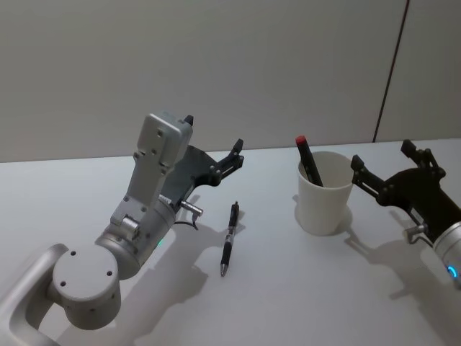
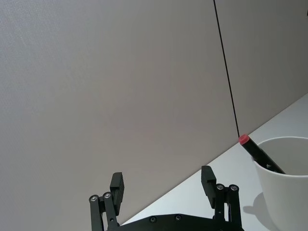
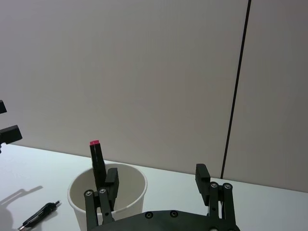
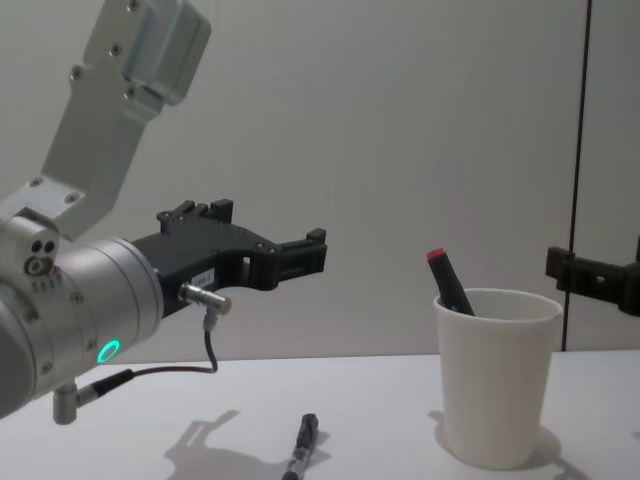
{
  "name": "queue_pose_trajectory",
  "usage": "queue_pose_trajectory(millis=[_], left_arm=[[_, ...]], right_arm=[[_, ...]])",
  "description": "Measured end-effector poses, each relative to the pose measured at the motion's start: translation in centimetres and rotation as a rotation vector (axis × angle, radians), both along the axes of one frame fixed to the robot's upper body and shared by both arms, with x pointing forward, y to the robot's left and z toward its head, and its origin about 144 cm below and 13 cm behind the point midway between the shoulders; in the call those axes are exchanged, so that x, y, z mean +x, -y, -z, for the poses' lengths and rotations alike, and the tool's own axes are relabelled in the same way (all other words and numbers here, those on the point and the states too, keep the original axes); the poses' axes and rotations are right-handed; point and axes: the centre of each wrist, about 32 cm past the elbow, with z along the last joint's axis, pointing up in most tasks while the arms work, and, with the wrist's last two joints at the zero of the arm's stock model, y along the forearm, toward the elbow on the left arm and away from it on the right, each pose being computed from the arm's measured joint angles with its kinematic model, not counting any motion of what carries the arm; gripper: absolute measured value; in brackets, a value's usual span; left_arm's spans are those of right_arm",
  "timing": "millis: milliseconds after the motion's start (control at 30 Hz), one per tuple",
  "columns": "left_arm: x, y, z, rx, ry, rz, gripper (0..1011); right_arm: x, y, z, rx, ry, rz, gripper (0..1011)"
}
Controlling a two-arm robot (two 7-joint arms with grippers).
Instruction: Place the pen into the pen holder.
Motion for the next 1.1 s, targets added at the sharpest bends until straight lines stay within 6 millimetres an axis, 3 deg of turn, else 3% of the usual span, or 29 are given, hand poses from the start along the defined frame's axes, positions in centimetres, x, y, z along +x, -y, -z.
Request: queue_pose_trajectory(millis=[600, 1100], left_arm=[[-0.1, 0.0, -0.1, -0.018, -0.021, -0.005, 1001], [-1.4, -0.4, -1.1, -0.022, -0.172, -0.007, 1001]], right_arm=[[-0.3, -0.4, 0.1, -0.002, 0.003, 0.011, 1001], [-0.3, -0.4, 0.1, -0.002, 0.003, 0.011, 1002]])
